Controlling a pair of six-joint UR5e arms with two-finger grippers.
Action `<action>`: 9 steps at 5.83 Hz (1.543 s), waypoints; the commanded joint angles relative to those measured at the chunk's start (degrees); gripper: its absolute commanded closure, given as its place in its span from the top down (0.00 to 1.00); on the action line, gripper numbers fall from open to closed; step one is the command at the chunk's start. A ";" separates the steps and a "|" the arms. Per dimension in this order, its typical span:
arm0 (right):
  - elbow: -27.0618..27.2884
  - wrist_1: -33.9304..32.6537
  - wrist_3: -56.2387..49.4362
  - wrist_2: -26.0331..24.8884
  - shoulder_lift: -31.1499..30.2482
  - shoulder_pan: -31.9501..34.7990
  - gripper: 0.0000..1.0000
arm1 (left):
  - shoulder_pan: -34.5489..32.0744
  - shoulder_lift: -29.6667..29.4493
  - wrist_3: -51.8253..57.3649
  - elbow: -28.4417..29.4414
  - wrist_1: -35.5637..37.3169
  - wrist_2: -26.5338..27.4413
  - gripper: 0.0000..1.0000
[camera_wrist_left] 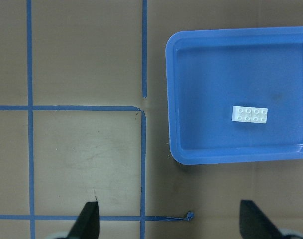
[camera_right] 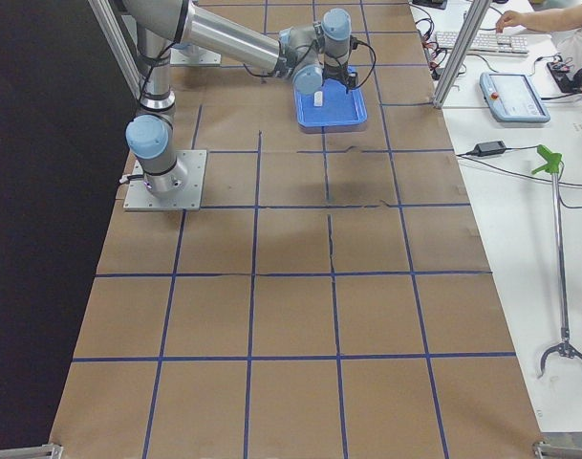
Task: Assemble white blocks and place on blue tray
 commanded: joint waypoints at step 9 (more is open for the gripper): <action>-12.79 34.27 46.09 -15.06 -11.63 -3.14 1.00 | 0.00 0.09 -0.02 -0.07 0.09 0.00 0.99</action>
